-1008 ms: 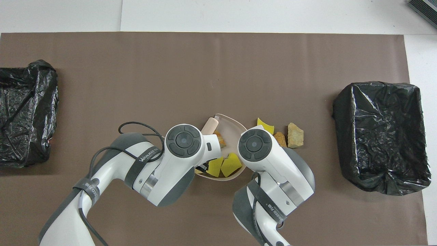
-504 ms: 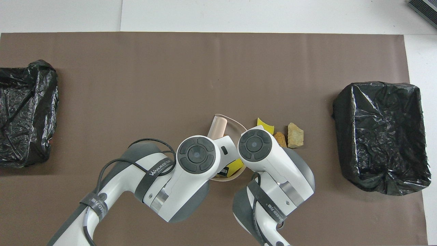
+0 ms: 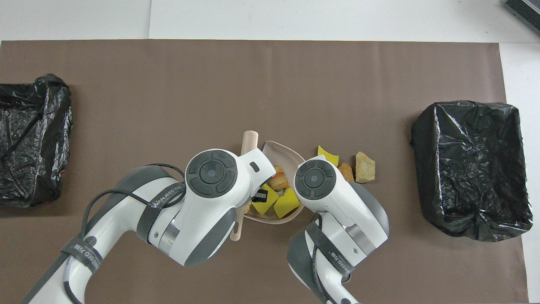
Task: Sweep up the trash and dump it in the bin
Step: 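Sweep more crumbs into the dustpan held by the right gripper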
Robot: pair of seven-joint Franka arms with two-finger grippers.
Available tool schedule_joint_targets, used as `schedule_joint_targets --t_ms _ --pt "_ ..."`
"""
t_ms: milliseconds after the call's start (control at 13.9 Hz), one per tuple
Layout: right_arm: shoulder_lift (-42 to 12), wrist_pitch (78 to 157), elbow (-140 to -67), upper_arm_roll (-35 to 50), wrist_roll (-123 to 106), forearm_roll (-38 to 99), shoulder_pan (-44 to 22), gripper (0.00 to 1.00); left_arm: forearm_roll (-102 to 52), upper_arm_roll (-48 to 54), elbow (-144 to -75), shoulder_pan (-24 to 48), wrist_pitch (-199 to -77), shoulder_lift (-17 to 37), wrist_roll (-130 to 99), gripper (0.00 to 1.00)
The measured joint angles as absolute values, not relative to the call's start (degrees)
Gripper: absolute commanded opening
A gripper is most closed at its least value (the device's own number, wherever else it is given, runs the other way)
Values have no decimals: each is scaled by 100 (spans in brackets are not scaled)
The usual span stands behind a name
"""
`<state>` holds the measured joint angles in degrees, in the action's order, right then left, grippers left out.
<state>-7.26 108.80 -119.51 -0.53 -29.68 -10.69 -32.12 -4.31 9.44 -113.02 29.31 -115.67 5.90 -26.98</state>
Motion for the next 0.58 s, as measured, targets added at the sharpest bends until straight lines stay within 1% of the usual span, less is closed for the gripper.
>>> schedule_joint_targets --t_ms 216,432,576 --pt "-726 10880 -11951 -53 -2968 -1069 -3212 0 -432 912 -11442 2545 -11045 444 -3258 0" --pt "-726 10996 -11954 -58 -2997 -1069 -3205 0 -438 924 -12201 2377 -11084 124 -3435 0" --pt "-736 11187 -11964 -61 -3138 -1069 -3198 0 -459 1006 -12612 2609 -11532 -17 -3609 0"
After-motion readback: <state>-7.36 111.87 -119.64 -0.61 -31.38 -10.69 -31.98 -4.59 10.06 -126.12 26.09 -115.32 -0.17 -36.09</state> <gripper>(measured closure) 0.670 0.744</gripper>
